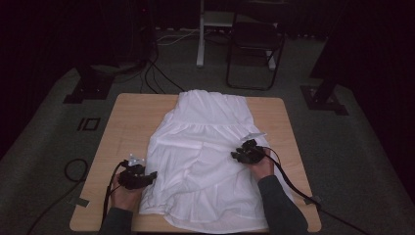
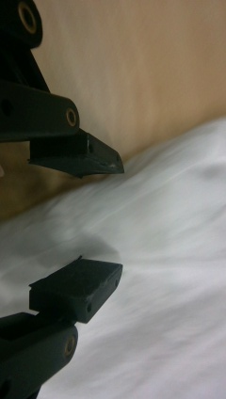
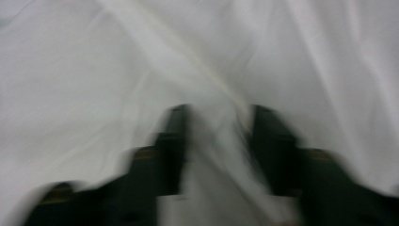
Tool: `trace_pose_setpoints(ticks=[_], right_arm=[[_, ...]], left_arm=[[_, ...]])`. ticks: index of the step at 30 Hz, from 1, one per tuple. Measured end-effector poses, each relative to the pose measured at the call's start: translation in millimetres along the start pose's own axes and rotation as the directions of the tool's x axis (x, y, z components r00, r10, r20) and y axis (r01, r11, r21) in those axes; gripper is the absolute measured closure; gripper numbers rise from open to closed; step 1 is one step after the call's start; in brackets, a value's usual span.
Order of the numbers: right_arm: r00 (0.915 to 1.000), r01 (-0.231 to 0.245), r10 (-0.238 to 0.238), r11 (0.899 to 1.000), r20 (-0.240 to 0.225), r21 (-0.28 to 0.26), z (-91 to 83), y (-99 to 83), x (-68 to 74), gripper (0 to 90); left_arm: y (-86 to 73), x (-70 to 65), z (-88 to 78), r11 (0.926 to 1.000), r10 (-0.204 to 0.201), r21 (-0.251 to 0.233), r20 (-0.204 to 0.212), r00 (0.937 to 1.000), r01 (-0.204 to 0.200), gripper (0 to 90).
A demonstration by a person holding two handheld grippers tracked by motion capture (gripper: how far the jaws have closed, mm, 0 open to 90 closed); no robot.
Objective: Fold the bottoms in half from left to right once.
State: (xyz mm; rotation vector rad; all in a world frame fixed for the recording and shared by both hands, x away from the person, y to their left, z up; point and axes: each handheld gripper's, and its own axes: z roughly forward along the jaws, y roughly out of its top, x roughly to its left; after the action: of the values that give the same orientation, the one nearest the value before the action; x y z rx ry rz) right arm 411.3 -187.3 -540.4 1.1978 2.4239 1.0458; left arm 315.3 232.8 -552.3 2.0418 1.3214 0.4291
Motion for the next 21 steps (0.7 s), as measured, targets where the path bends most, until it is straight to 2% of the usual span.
trace_pose_setpoints(ticks=[1,2,3,4,5,6,7,8,9,10,11,13,14,15,16,17,18,20,21], right_arm=[[1.0,0.007,-0.007,1.0,0.005,-0.006,-3.9,-1.4,0.7,83.1],[0.9999,0.012,-0.012,0.999,-0.004,-0.047,-18.0,-3.7,1.8,87.3],[0.9999,0.012,-0.012,0.999,-0.004,-0.047,-18.0,-3.7,1.8,87.3],[0.9997,0.021,-0.021,0.997,-0.007,-0.073,-27.6,-5.2,2.5,87.6],[0.9993,0.037,-0.038,0.992,-0.001,-0.121,-50.8,-9.1,2.9,87.7],[0.9993,0.037,-0.038,0.992,-0.001,-0.121,-50.8,-9.1,2.9,87.7],[0.9988,0.038,-0.043,0.98,-0.022,-0.197,-78.1,-14.7,1.2,87.6],[0.9988,0.038,-0.043,0.98,-0.022,-0.197,-78.1,-14.7,1.2,87.6],[0.9986,0.034,-0.043,0.962,-0.029,-0.272,-106.6,-23.4,-1.6,87.6],[0.9988,0.025,-0.037,0.95,-0.032,-0.312,-120.2,-29.4,-4.3,87.6],[0.9988,0.025,-0.037,0.95,-0.032,-0.312,-120.2,-29.4,-4.3,87.6],[0.9992,0.015,-0.028,0.928,-0.03,-0.372,-143.5,-44.8,-10.7,87.6],[0.9997,0.015,-0.022,0.923,-0.014,-0.383,-151.8,-54.3,-13.9,87.7],[0.9999,0.01,-0.011,0.924,-0.001,-0.381,-157.4,-64.8,-17.6,87.7],[0.9999,0.008,-0.004,0.929,0.01,-0.369,-160.2,-76.6,-21.9,87.7],[0.9994,-0.027,0.032,0.945,0.01,-0.325,-156.4,-101.9,-32.4,87.6],[0.9994,-0.027,0.032,0.945,0.01,-0.325,-156.4,-101.9,-32.4,87.6],[0.9965,-0.056,0.069,0.973,0.048,-0.222,-141.7,-123.1,-41.8,86.8],[0.9944,-0.073,0.083,0.987,0.065,-0.144,-127.2,-135.5,-45.2,82.0]], left_arm=[[0.5,-1.7,-1.0,0.9998,0.018,0.011,0.031,0.9994,-0.018,67.9],[1.2,-3.5,-5.0,0.9997,0.02,-0.015,0.046,0.9987,-0.019,87.4],[2.9,-5.1,-11.7,0.9984,0.013,-0.056,0.066,0.9977,-0.009,87.4],[5.5,-6.9,-20.4,0.9959,0.02,-0.09,0.078,0.9968,-0.013,88.2],[10.7,-11.2,-40.0,0.9886,0.038,-0.149,0.09,0.9952,-0.024,88.5],[10.7,-11.2,-40.0,0.9886,0.038,-0.149,0.09,0.9952,-0.024,88.6],[15.4,-15.2,-58.4,0.981,0.054,-0.191,0.112,0.9922,-0.031,88.6],[15.4,-15.2,-58.4,0.981,0.054,-0.191,0.112,0.9922,-0.031,88.6],[17.3,-17.1,-66.1,0.9785,0.068,-0.201,0.116,0.9909,-0.044,88.5],[18.8,-19.5,-72.0,0.9765,0.08,-0.209,0.12,0.9896,-0.054,88.4],[19.8,-21.8,-75.7,0.9754,0.088,-0.212,0.129,0.9877,-0.06,88.4],[19.7,-27.2,-76.0,0.976,0.098,-0.207,0.143,0.9848,-0.067,86.9],[18.7,-30.4,-73.3,0.9771,0.107,-0.199,0.147,0.9834,-0.076,83.5],[17.2,-33.1,-69.4,0.9782,0.117,-0.189,0.156,0.9809,-0.086,78.5],[15.3,-35.6,-64.8,0.98,0.123,-0.175,0.161,0.9793,-0.094,74.8],[13.4,-37.2,-59.4,0.9822,0.125,-0.16,0.164,0.9785,-0.098,67.4],[11.6,-38.4,-53.9,0.9853,0.118,-0.142,0.169,0.9785,-0.095,67.4],[8.3,-40.7,-45.3,0.9879,0.121,-0.117,0.169,0.9781,-0.102,59.9],[6.6,-41.7,-42.4,0.988,0.124,-0.112,0.164,0.9786,-0.106,57.9]])
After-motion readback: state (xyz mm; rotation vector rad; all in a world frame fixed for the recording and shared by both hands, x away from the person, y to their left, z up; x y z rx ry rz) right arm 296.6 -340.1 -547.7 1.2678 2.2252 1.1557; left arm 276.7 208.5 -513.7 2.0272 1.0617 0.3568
